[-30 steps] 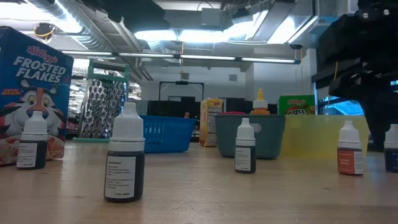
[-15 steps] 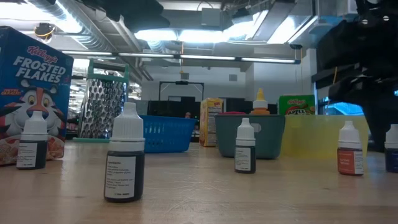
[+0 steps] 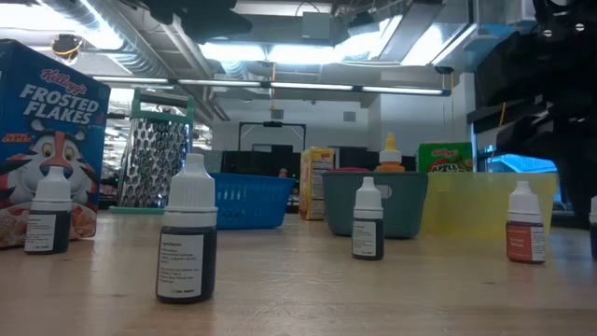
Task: Pick & Place Kitchen Items
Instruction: Put the dark blue food coloring bottle into the green bin
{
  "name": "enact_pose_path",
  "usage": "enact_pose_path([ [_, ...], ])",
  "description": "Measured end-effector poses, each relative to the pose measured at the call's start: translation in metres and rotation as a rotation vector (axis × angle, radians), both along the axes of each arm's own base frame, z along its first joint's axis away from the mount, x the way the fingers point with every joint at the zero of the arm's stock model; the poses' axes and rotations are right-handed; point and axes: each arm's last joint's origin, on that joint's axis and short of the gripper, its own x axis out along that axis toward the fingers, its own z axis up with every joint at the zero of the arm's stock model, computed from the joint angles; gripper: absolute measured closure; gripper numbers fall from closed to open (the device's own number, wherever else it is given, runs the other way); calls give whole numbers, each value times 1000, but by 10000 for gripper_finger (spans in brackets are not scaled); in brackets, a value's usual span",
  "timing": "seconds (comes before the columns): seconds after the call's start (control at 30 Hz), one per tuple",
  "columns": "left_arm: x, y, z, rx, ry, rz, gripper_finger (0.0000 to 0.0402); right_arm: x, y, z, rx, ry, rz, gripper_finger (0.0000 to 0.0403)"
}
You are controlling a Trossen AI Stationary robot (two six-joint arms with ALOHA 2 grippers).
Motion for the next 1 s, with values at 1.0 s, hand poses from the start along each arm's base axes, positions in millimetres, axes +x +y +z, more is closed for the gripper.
enact_pose_path([
  [1.0,0,0,0,-5,0,1,123,33,-8,90,-190,-59,-28,336],
])
